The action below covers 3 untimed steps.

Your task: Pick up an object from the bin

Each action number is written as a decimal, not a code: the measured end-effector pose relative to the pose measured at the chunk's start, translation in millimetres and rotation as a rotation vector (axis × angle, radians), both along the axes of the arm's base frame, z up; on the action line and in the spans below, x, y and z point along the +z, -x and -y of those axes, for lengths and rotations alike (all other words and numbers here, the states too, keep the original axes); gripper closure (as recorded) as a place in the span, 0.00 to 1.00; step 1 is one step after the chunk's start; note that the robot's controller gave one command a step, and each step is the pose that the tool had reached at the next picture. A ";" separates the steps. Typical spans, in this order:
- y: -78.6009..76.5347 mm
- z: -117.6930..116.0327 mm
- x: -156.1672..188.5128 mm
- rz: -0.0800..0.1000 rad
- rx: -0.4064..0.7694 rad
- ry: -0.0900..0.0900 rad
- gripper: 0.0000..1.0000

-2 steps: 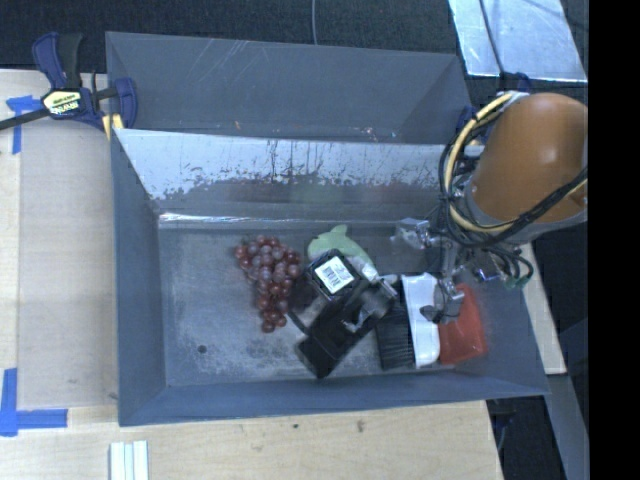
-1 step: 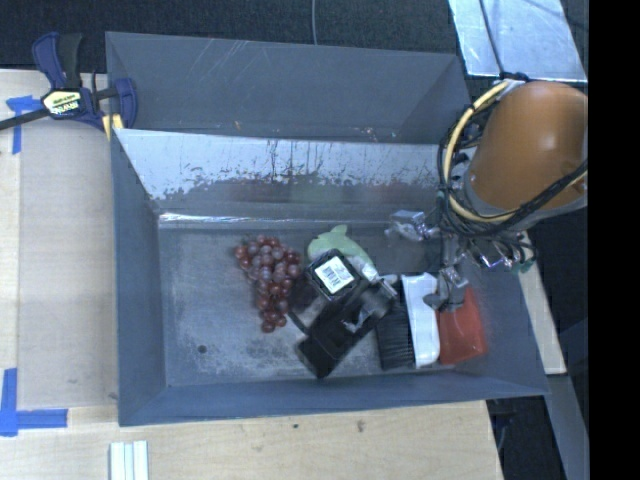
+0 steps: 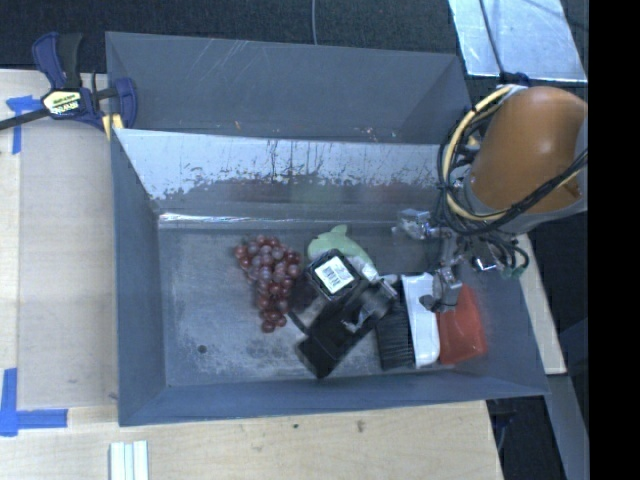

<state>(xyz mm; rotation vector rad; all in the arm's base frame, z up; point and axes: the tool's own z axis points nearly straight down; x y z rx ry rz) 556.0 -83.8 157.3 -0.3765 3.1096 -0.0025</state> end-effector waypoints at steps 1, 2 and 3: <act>-1.7 2.1 -15.8 -0.001 -0.197 -0.002 0.00; -0.1 3.8 -44.8 0.003 -0.094 0.000 0.00; -1.4 15.4 -54.7 0.002 -0.295 -0.003 0.00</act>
Offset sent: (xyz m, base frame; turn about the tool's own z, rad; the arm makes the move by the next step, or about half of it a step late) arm -0.0019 -0.0040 -0.0529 0.0925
